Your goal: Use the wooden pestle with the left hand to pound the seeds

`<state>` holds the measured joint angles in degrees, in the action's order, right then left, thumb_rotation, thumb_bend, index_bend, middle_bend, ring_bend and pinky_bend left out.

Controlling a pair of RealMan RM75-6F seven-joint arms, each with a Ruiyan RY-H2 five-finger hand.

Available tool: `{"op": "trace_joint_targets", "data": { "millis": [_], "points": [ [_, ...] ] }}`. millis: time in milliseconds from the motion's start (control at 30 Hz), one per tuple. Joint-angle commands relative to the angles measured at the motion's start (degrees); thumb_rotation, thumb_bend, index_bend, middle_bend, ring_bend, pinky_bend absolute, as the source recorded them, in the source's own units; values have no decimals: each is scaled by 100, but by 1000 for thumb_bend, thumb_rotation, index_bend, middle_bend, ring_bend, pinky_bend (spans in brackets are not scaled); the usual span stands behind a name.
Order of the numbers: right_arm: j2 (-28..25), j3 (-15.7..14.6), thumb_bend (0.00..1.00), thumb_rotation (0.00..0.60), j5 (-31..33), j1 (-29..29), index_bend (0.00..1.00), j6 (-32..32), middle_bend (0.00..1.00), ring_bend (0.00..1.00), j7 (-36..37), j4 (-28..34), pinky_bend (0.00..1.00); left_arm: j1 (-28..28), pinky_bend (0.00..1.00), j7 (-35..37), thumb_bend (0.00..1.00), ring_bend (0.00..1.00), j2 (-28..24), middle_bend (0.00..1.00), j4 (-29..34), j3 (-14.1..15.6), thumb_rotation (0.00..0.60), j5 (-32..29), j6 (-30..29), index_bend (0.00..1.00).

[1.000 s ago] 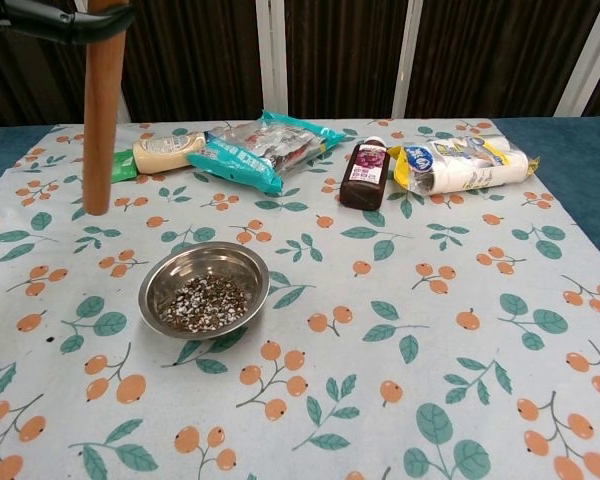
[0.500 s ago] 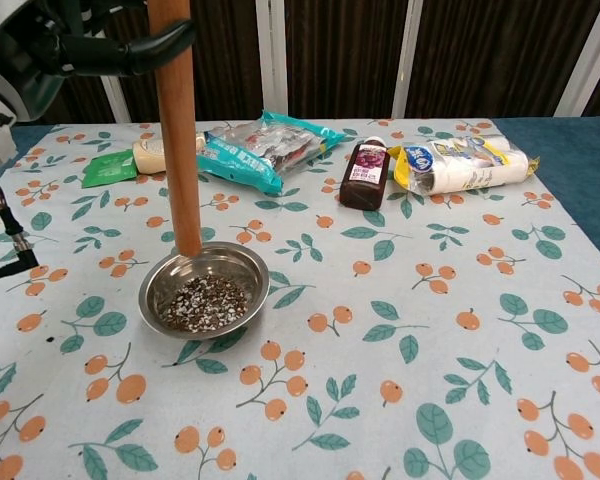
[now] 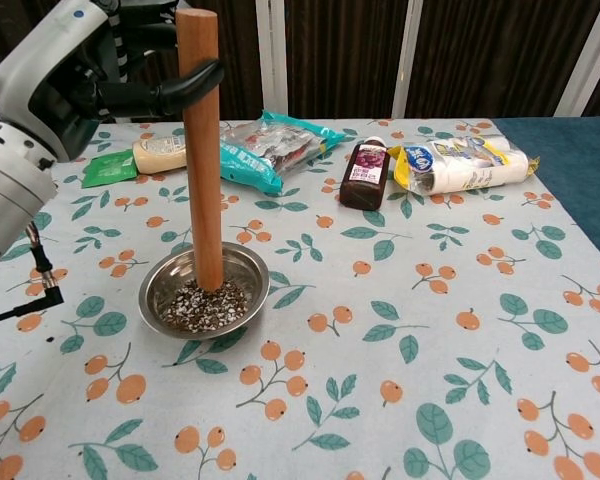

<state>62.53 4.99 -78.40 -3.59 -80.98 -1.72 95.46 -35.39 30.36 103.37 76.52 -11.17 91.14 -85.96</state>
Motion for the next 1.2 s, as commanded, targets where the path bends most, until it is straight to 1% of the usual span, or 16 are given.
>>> {"op": "trace_joint_targets", "data": {
  "millis": [33,300,433,600,1000,1200],
  "points": [
    [4,-1,370,600,-7,-1,0,-6,0,0,-9,-4,0,26,86,135,706,182,100,662,-193,71,600,69,-60,634],
    [10,-3,370,600,-6,-2,0,-3,0,0,-14,-5,0,75,86,351,705,183,280,662,-698,240,600,245,-189,634],
    [7,-7,370,600,-18,-1,0,-6,0,0,-11,-9,0,110,86,446,705,183,418,662,-1074,371,600,357,-270,635],
    [7,-7,370,600,-11,-3,0,-1,0,0,-21,-7,0,149,86,618,705,183,556,663,-1389,418,600,368,-335,635],
    [21,0,370,600,8,-2,0,-8,0,0,-45,1,0,222,86,758,700,183,670,662,-1640,510,600,393,-397,635],
    [22,1,370,600,13,0,0,-9,0,0,-44,3,0,117,86,687,696,183,639,662,-1514,391,600,435,-422,635]
  ]
}}
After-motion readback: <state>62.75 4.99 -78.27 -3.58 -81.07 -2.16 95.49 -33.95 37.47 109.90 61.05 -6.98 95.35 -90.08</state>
